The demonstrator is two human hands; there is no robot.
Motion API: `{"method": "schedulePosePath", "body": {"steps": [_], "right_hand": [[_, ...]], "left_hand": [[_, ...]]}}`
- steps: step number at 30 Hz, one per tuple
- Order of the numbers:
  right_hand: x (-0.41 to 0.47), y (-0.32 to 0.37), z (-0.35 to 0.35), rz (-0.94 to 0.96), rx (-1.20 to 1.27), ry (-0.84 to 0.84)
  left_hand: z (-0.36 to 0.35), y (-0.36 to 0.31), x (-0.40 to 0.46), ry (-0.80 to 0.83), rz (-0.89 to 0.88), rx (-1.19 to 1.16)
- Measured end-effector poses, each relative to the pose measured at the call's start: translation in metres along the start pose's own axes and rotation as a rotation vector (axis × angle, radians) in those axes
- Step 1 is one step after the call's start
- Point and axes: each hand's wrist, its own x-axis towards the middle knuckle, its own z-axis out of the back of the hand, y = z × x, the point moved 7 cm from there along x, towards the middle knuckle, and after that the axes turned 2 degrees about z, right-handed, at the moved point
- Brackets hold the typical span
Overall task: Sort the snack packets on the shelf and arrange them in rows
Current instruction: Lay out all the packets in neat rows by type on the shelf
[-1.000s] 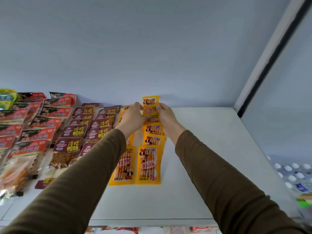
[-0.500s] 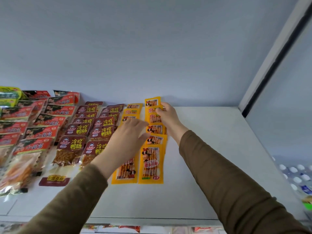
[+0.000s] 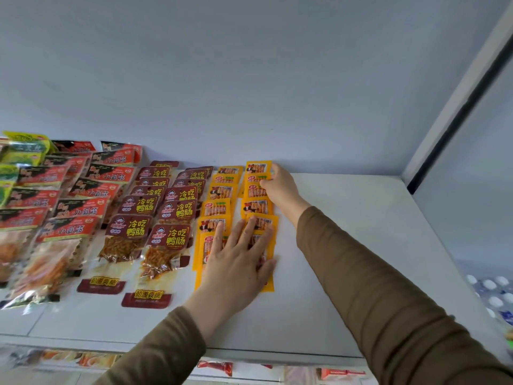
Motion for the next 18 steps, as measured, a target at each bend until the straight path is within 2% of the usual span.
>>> {"method": "schedulePosePath", "body": {"steps": [4,6,9,12,15,18], "right_hand": [[-0.002,0.003,0.01,0.07,-0.26,0.012],[-0.005,0.004,0.018,0.108,-0.304,0.001],[-0.019,0.012,0.025,0.275,-0.288,-0.043],[-0.039,0.015,0.011,0.462,-0.403,0.024],[-0.048,0.006,-0.007,0.485,-0.522,0.131],[-0.052,0.002,-0.008,0.491,-0.522,0.125]], "left_hand": [[-0.001,0.002,-0.006,0.01,-0.07,-0.067],[0.005,0.012,-0.01,-0.023,-0.064,-0.117],[0.013,0.034,-0.019,-0.086,-0.022,-0.146],[0.009,0.033,-0.033,-0.064,-0.058,-0.125],[-0.001,0.03,-0.04,-0.004,-0.084,-0.11],[-0.003,0.034,-0.038,0.026,-0.091,-0.123]]}}
